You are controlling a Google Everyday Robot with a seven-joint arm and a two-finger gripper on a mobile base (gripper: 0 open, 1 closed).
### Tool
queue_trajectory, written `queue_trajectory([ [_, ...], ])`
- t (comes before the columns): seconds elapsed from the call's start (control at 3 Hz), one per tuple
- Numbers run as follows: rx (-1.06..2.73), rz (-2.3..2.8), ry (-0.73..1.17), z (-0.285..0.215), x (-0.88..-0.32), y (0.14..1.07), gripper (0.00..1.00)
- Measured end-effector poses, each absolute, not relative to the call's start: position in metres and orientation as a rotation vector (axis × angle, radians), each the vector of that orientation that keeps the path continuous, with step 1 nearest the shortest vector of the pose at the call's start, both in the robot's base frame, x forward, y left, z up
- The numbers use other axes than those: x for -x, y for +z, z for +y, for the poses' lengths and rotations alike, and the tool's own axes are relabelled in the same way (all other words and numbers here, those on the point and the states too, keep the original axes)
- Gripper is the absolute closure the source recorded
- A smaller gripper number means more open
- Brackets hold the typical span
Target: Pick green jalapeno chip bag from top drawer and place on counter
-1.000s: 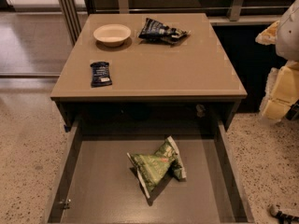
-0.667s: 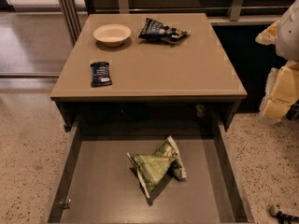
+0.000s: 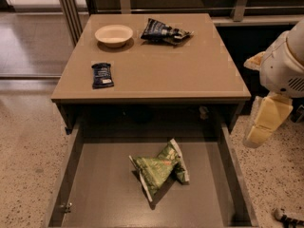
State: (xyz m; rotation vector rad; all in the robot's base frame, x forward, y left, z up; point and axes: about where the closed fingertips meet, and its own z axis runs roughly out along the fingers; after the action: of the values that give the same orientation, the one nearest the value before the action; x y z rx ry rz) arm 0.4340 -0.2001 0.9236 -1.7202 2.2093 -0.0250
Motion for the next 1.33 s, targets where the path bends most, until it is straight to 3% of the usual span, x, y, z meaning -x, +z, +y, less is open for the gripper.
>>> queue_trajectory([
  [0.67, 1.77, 2.173, 0.024, -0.173, -0.428, 0.848, 0.0],
  [1.33, 1.752, 2.166, 0.032, -0.173, -0.427, 0.845, 0.0],
])
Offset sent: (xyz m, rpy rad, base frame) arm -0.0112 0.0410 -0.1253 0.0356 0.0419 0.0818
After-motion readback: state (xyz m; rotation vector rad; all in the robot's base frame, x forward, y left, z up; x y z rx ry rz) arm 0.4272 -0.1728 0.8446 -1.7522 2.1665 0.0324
